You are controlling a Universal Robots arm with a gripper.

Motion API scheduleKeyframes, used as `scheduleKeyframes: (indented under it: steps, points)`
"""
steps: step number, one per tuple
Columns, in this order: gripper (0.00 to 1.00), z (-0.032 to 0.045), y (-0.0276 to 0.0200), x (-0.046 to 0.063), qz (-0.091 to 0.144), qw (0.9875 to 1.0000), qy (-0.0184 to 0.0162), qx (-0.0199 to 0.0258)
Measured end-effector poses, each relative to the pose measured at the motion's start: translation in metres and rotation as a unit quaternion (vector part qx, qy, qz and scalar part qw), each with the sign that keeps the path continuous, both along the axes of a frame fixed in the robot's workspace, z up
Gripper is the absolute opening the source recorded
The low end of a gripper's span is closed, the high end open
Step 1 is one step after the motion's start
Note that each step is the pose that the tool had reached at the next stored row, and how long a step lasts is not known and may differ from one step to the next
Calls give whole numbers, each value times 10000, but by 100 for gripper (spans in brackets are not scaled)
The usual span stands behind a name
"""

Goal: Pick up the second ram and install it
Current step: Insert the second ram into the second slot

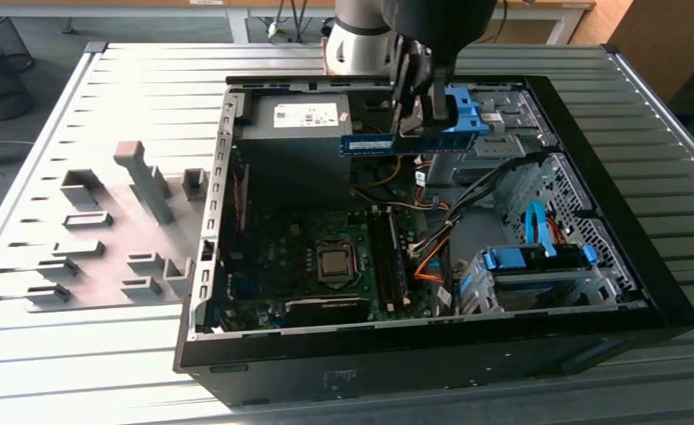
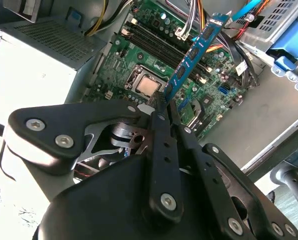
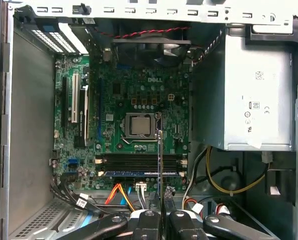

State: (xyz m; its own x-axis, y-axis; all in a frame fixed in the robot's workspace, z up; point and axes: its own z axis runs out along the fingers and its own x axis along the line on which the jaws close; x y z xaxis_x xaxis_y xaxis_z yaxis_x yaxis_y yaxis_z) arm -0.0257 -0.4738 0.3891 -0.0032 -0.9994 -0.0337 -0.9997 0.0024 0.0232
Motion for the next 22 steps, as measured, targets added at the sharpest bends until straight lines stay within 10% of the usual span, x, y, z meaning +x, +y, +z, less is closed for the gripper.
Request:
scheduleKeyframes:
  steps: [11, 22]
  points:
    - [14, -13, 0, 2, -632, 9980, 0, 0]
    - [14, -54, 0, 2, -1624, 9867, 0, 0]
